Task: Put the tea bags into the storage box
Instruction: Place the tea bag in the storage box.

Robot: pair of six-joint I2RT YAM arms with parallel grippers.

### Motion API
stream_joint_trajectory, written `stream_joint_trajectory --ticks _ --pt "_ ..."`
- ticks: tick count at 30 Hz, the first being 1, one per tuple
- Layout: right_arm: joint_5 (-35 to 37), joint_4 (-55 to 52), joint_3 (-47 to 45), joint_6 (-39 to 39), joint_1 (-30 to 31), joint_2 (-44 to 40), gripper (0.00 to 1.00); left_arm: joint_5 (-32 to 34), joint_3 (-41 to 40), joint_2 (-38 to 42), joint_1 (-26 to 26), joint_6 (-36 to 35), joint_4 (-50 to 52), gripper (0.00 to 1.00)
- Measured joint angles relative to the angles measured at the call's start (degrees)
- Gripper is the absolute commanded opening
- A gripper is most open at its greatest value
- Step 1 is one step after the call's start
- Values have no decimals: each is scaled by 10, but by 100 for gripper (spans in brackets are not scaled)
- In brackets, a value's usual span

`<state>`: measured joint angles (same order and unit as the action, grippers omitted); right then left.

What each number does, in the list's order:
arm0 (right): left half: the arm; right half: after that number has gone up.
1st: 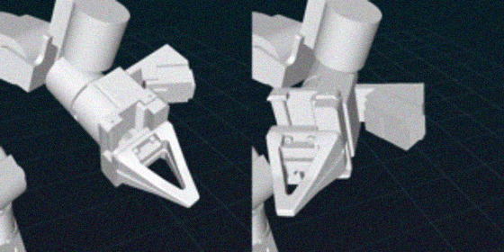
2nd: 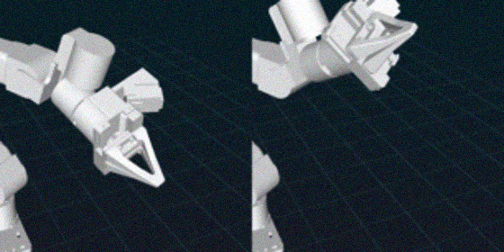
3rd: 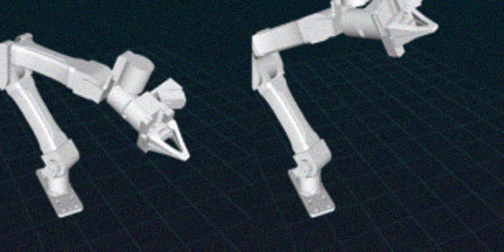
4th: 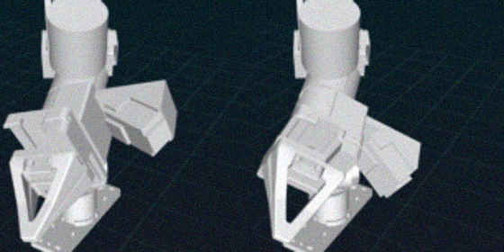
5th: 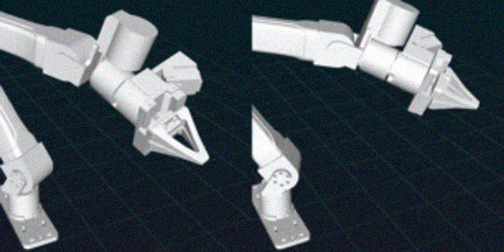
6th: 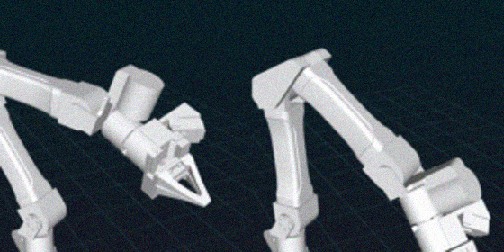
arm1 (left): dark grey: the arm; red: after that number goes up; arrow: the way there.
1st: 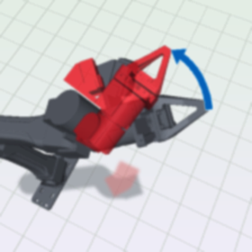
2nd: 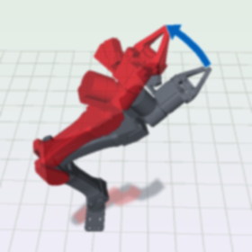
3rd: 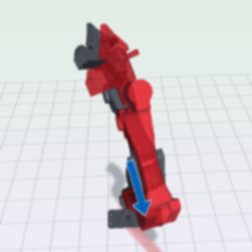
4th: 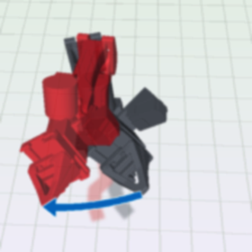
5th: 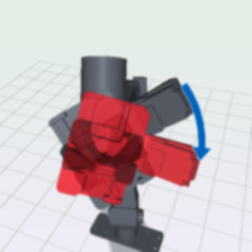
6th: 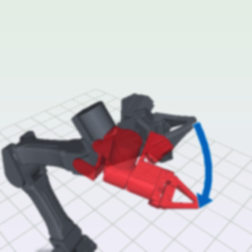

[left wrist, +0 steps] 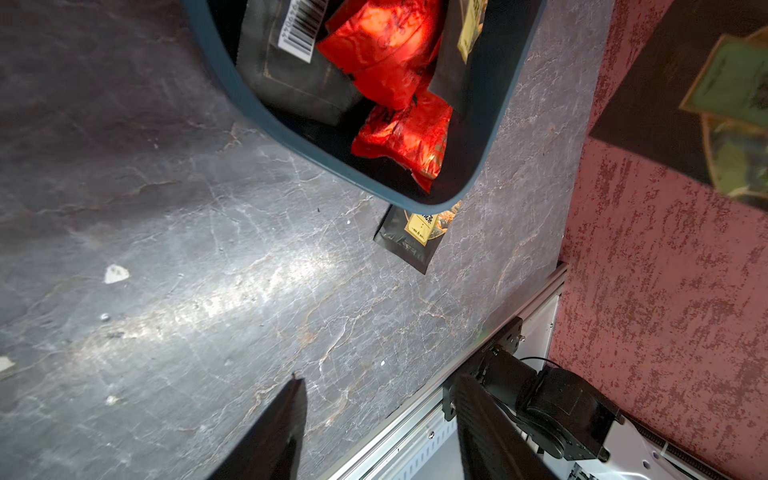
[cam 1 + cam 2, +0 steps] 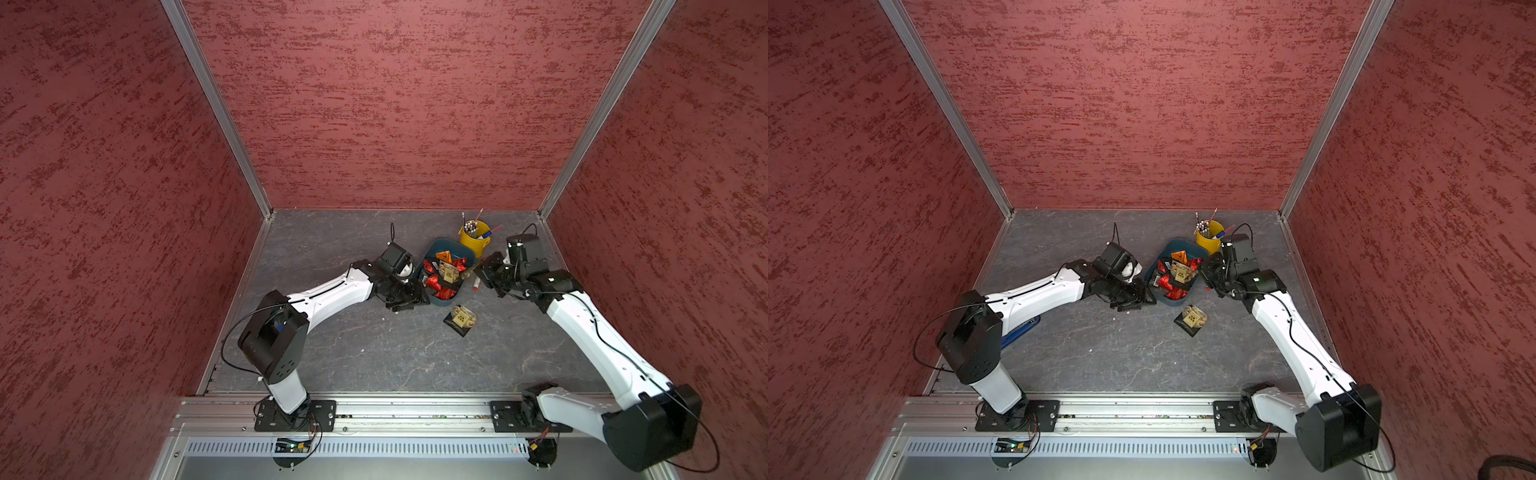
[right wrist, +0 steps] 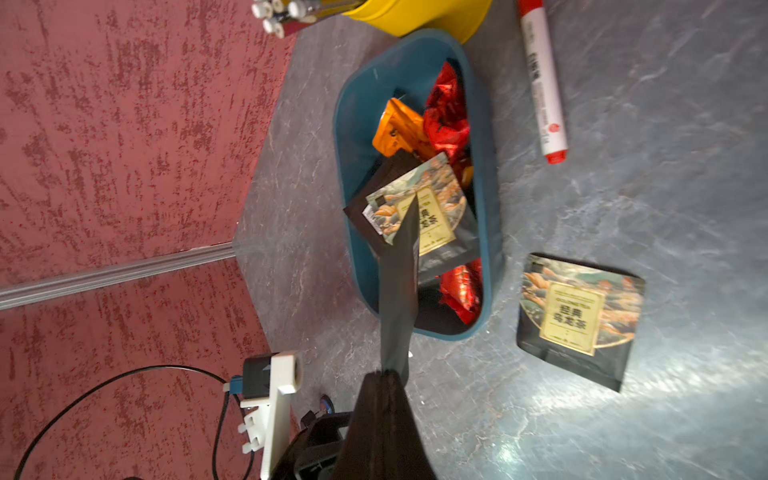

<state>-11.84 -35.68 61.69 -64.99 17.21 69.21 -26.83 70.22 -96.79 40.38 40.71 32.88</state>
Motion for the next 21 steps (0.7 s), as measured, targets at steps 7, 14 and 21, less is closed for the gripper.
stream_joint_trajectory --ticks 7,14,21 --pt "-13 103 5 -22 31 87 0 1 -23 23 -4 0 -1 61" --pt "-14 186 -5 -45 33 137 0 2 -29 47 -11 0 5 61" --pt "-20 212 -43 -49 33 175 24 2 -29 50 -13 0 6 61"
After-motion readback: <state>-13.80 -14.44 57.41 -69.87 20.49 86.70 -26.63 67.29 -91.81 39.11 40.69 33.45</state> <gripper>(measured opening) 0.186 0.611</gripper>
